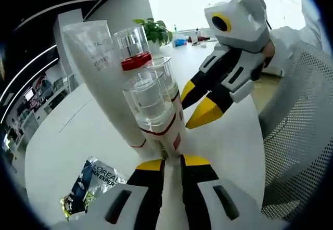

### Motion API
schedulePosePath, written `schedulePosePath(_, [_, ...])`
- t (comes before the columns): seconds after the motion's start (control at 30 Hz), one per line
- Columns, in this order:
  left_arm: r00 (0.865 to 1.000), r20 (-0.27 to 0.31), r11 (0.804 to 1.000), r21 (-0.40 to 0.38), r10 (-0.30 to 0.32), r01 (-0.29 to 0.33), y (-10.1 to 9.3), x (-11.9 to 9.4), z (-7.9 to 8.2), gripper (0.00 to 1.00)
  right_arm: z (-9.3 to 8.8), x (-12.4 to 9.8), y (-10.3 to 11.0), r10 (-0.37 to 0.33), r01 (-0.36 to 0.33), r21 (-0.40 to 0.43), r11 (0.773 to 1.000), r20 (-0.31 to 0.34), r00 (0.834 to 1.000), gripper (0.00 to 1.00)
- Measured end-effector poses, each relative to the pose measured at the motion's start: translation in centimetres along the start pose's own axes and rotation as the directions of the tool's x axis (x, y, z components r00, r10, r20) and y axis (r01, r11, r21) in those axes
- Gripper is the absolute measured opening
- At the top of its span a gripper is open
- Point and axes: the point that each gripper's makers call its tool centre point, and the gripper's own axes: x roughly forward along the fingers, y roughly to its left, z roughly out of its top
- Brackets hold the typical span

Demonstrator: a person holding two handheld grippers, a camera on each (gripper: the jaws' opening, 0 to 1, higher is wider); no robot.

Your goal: Arrange the skincare products in the storage area until every visible bottle or jar stands upright without overlapping.

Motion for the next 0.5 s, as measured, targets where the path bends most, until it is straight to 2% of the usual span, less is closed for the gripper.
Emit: schedulePosePath(0.5, [1.0, -0.001, 1.0, -0.016, 0.013, -0.013, 0.31, 0.83, 0.38, 0.12, -0.11, 0.31, -0.07, 0.0, 0.0, 0.009, 1.0, -0.003, 1.0, 0.1])
